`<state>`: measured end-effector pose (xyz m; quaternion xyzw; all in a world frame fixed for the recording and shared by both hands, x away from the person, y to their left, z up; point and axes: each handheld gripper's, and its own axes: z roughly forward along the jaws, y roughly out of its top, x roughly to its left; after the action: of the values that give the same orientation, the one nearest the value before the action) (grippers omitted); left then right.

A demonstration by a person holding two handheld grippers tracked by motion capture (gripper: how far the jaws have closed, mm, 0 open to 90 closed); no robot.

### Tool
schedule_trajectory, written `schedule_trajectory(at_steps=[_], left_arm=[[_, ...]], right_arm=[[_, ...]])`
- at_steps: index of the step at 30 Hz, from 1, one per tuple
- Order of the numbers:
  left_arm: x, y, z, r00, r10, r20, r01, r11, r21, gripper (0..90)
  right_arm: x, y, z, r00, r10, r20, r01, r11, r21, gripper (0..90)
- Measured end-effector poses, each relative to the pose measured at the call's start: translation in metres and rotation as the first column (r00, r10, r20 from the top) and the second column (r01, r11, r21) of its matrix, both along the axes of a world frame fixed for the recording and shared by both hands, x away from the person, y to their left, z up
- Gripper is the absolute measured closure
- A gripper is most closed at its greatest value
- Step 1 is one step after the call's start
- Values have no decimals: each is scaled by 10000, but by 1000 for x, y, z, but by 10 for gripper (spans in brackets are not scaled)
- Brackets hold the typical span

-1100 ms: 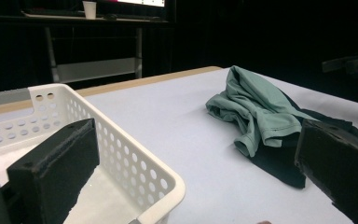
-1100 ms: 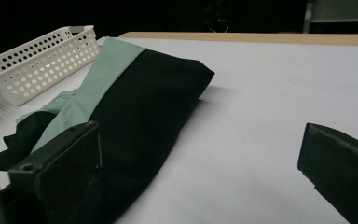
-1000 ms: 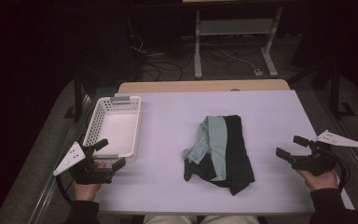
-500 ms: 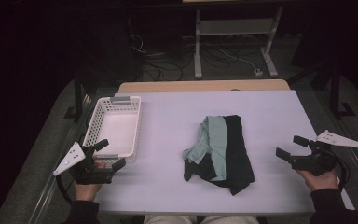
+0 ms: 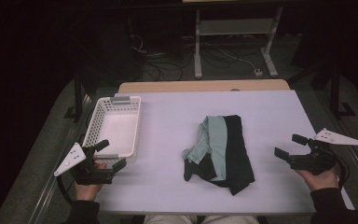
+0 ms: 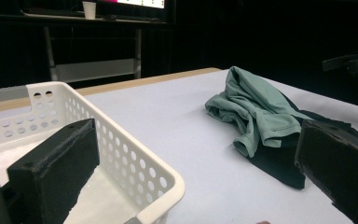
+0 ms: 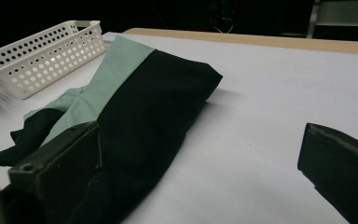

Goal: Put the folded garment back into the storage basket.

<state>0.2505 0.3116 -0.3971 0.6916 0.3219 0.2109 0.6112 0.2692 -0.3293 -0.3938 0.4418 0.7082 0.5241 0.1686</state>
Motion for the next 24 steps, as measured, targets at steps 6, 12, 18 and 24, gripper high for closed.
schedule_trajectory(at_steps=[6,12,18,24], left_arm=[[-1,0,0,10000,51,28,-51,10000,-7,0],[-1,1,0,9999,99,45,-99,9999,-11,0],[-1,1,-1,9999,132,44,-131,9999,-18,0],[-1,1,-1,9999,133,60,-133,9999,11,0]], right_arm=[[2,2,6,10000,92,-4,-92,9999,-135,0],[6,6,13,9997,229,2,-229,9996,-156,0],[11,9,20,9993,380,-39,-380,9991,-179,0],[17,12,24,9986,514,-127,-518,9983,-282,0]])
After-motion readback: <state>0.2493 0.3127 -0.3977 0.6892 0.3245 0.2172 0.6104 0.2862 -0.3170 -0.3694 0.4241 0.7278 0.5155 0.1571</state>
